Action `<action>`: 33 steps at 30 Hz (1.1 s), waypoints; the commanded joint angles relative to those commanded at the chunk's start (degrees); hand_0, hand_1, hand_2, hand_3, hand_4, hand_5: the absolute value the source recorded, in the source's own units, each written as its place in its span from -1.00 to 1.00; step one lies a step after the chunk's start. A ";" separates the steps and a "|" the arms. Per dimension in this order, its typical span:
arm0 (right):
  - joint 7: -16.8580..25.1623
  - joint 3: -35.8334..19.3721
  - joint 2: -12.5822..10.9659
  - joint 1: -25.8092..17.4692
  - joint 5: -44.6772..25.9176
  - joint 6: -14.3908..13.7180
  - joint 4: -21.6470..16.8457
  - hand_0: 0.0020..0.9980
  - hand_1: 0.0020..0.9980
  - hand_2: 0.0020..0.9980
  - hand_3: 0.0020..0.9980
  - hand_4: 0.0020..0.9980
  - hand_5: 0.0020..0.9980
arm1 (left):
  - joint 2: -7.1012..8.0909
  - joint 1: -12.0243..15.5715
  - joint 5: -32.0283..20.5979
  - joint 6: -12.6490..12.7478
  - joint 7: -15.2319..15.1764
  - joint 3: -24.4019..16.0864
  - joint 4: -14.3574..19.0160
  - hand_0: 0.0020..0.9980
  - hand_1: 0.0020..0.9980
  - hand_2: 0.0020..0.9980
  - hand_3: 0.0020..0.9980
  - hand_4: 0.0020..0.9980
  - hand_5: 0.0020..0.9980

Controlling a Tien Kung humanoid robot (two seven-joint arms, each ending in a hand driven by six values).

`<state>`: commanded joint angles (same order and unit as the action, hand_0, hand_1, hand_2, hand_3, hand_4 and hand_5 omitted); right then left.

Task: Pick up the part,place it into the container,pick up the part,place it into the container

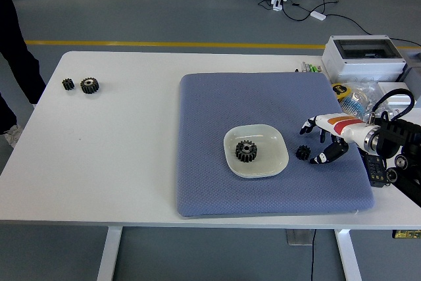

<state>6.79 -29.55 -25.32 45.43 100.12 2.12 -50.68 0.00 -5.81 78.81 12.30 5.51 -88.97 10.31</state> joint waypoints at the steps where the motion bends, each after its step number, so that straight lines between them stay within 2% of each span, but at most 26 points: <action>1: 0.22 0.12 0.16 0.05 -0.76 -0.17 0.45 -0.33 -0.09 0.33 0.17 0.80 -0.65 | 0.00 -0.02 -0.09 -0.01 0.00 0.10 0.00 0.38 0.36 0.38 0.13 0.35 0.22; 3: 0.39 0.14 0.41 0.08 -1.38 -0.28 1.04 -0.33 -0.09 0.33 0.17 0.80 -0.65 | 0.00 -0.06 -0.29 -0.03 -0.02 0.26 0.00 0.38 0.36 0.38 0.13 0.35 0.22; 4: 0.44 0.10 0.51 0.07 -1.66 -0.30 1.15 -0.34 -0.10 0.30 0.08 0.77 -0.67 | 0.00 -0.07 -0.31 -0.03 -0.01 0.27 0.00 0.38 0.35 0.37 0.13 0.35 0.22; 8: 0.48 -0.10 0.49 0.00 -1.83 -0.03 0.56 -0.34 -0.10 0.30 0.08 0.77 -0.67 | 0.00 -0.12 -0.29 -0.05 0.01 0.30 0.00 0.38 0.35 0.37 0.13 0.35 0.22; 14: -0.21 -0.15 -0.27 -0.12 -0.96 1.79 -1.33 -0.33 -0.10 0.29 0.08 0.72 -0.69 | 0.00 -0.10 -0.27 -0.06 -0.02 0.16 0.00 0.38 0.35 0.37 0.13 0.35 0.21; 21: -0.64 0.20 0.07 -0.14 -0.84 2.65 -1.60 -0.32 -0.09 0.29 0.10 0.73 -0.69 | 0.00 -0.08 -0.19 -0.10 0.02 0.18 0.00 0.38 0.35 0.37 0.13 0.35 0.21; 22: -0.66 0.22 0.16 -0.14 -0.85 2.68 -1.59 -0.28 -0.09 0.33 0.18 0.75 -0.70 | 0.00 -0.06 -0.21 -0.10 0.02 0.17 0.00 0.38 0.35 0.37 0.13 0.35 0.21; 27: -0.93 0.31 0.70 0.12 -0.85 2.84 -1.41 -0.28 -0.09 0.33 0.18 0.75 -0.70 | 0.00 -0.09 -0.23 -0.10 0.03 0.25 0.00 0.38 0.35 0.37 0.13 0.35 0.21; 28: -0.97 0.44 0.75 0.20 -0.81 2.97 -1.43 -0.29 -0.09 0.37 0.30 0.79 -0.68 | 0.00 -0.11 -0.33 -0.10 0.01 0.27 0.00 0.38 0.35 0.37 0.13 0.35 0.21; 33: -0.96 0.96 0.72 0.19 -0.86 3.20 -1.74 -0.29 -0.09 0.37 0.30 0.79 -0.68 | 0.00 -0.13 -0.35 -0.08 0.01 0.17 0.00 0.38 0.35 0.37 0.13 0.35 0.21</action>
<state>5.84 -28.59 -24.60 45.62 99.26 5.32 -52.42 0.00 -5.95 78.46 12.22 5.52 -88.80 10.31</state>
